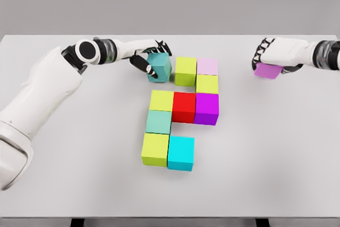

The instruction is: Assemble the squares on the desktop into the number 2

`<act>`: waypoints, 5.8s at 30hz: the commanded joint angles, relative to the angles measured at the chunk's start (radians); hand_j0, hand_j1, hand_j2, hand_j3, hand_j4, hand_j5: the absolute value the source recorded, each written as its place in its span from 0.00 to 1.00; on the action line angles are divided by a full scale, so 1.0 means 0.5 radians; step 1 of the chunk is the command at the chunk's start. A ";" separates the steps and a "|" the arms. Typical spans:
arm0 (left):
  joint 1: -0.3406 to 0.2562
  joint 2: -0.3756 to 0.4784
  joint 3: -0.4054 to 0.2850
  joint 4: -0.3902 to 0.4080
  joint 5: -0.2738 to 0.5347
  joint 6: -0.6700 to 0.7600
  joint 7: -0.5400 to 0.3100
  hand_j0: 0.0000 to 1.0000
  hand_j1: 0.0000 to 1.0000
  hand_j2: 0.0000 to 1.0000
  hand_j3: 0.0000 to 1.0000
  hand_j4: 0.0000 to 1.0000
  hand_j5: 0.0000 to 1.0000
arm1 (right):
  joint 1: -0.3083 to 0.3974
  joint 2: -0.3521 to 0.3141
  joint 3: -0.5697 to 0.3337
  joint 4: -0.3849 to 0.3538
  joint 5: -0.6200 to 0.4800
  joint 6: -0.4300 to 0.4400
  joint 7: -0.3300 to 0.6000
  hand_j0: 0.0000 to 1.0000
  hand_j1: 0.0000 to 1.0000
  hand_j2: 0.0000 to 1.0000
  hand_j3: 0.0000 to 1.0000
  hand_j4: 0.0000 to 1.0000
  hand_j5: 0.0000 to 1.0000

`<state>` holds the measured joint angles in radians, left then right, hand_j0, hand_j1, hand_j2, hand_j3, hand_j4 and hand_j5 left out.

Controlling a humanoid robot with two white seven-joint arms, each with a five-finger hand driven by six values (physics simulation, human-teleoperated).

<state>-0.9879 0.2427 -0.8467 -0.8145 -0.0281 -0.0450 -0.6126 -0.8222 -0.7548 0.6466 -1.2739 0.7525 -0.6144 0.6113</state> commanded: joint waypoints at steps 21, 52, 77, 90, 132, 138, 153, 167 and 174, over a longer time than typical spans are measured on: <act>0.003 -0.019 0.003 -0.003 0.019 -0.023 0.003 0.78 0.78 0.78 0.78 0.78 0.78 | 0.387 -0.457 0.097 -0.971 -0.348 0.007 -0.001 0.64 0.64 0.64 0.64 0.64 0.64; 0.025 -0.028 0.095 0.006 0.029 -0.149 0.003 1.00 1.00 1.00 1.00 1.00 1.00 | 0.117 -0.491 0.522 -0.980 -0.726 0.007 -0.001 0.65 0.65 0.65 0.65 0.65 0.65; 0.018 -0.163 0.129 0.205 0.019 -0.266 0.003 1.00 1.00 1.00 1.00 1.00 1.00 | 0.009 -0.518 0.824 -0.996 -0.747 0.007 -0.001 0.65 0.65 0.65 0.65 0.65 0.65; -0.003 -0.231 0.159 0.347 0.013 -0.312 0.003 1.00 1.00 1.00 1.00 1.00 1.00 | -0.021 -0.515 0.851 -0.990 -0.753 0.007 -0.001 1.00 1.00 1.00 1.00 1.00 1.00; -0.095 -0.301 0.159 0.515 0.019 -0.364 0.003 1.00 1.00 1.00 1.00 1.00 1.00 | 0.172 -0.730 0.440 -0.591 -0.756 0.007 -0.001 1.00 1.00 1.00 1.00 1.00 1.00; -0.098 -0.298 0.159 0.515 0.019 -0.364 0.003 1.00 1.00 1.00 1.00 1.00 1.00 | 0.181 -0.718 0.452 -0.585 -0.661 0.007 -0.001 1.00 1.00 1.00 1.00 1.00 1.00; -0.086 -0.142 0.221 0.313 0.050 -0.355 0.003 1.00 1.00 1.00 1.00 1.00 1.00 | 0.337 -0.690 0.483 -0.971 -0.618 0.007 -0.001 1.00 1.00 1.00 1.00 1.00 1.00; -0.166 0.021 0.126 0.518 -0.094 -0.339 0.003 0.47 0.47 0.47 0.47 0.47 0.47 | 0.350 -0.684 0.437 -0.962 -0.621 0.007 -0.001 1.00 1.00 1.00 1.00 1.00 1.00; -0.187 -0.145 0.135 0.779 -0.214 -0.333 0.003 0.48 0.48 0.48 0.48 0.48 0.48 | 0.350 -0.656 0.357 -0.858 -0.637 0.007 -0.001 1.00 1.00 1.00 1.00 1.00 1.00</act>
<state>-1.0815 0.1979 -0.7838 -0.4680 -0.1058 -0.2138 -0.6111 -0.6473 -1.0867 0.8339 -1.7087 0.4408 -0.6130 0.6112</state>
